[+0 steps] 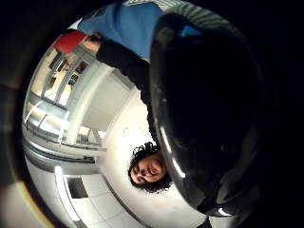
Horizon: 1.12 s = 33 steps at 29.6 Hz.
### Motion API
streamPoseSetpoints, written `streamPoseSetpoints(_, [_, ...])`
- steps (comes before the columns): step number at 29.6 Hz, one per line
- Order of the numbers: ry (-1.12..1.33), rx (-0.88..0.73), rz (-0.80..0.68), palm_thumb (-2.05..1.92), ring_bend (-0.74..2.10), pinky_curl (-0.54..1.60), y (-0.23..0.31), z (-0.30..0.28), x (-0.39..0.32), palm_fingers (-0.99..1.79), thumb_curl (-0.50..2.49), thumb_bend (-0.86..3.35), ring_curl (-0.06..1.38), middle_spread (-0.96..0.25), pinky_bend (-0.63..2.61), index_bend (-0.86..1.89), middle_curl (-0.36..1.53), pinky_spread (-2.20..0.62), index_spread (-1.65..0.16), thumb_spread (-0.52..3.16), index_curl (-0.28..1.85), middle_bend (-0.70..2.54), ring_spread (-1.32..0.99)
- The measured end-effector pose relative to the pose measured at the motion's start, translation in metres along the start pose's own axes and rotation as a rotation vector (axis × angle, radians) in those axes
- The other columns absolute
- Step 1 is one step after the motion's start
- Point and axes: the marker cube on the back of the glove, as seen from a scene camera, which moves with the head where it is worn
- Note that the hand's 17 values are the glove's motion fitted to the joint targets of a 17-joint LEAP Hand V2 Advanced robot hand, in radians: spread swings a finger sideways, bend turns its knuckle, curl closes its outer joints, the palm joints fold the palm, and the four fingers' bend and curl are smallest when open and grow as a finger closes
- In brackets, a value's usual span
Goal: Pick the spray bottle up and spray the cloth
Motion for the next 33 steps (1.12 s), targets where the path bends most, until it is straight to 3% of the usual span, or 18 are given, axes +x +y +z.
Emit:
streamPoseSetpoints(7, [0.040, -0.091, 0.126, 1.06, 0.76, 0.47, -0.033, 0.014, 0.011, 1.26, 0.89, 0.00, 0.52, -0.17, 0.59, 0.16, 0.61, -0.25, -0.26, 0.84, 0.60, 0.64, -0.19])
streamPoseSetpoints(20, [0.036, -0.147, 0.205, 1.05, 0.76, 0.46, -0.059, 0.015, 0.031, 1.26, 0.92, 0.00, 0.52, -0.17, 0.59, 0.15, 0.61, -0.25, -0.26, 0.90, 0.60, 0.64, -0.19])
streamPoseSetpoints(26, [0.017, -0.113, 0.141, 1.05, 0.77, 0.46, -0.056, 0.003, 0.016, 1.26, 0.94, 0.00, 0.52, -0.17, 0.60, 0.16, 0.61, -0.25, -0.26, 0.93, 0.60, 0.64, -0.19])
streamPoseSetpoints(33, [0.028, 0.049, -0.078, 1.04, 0.77, 0.46, -0.028, -0.032, -0.046, 1.25, 0.95, 0.00, 0.52, -0.17, 0.60, 0.16, 0.61, -0.25, -0.26, 0.96, 0.60, 0.63, -0.19])
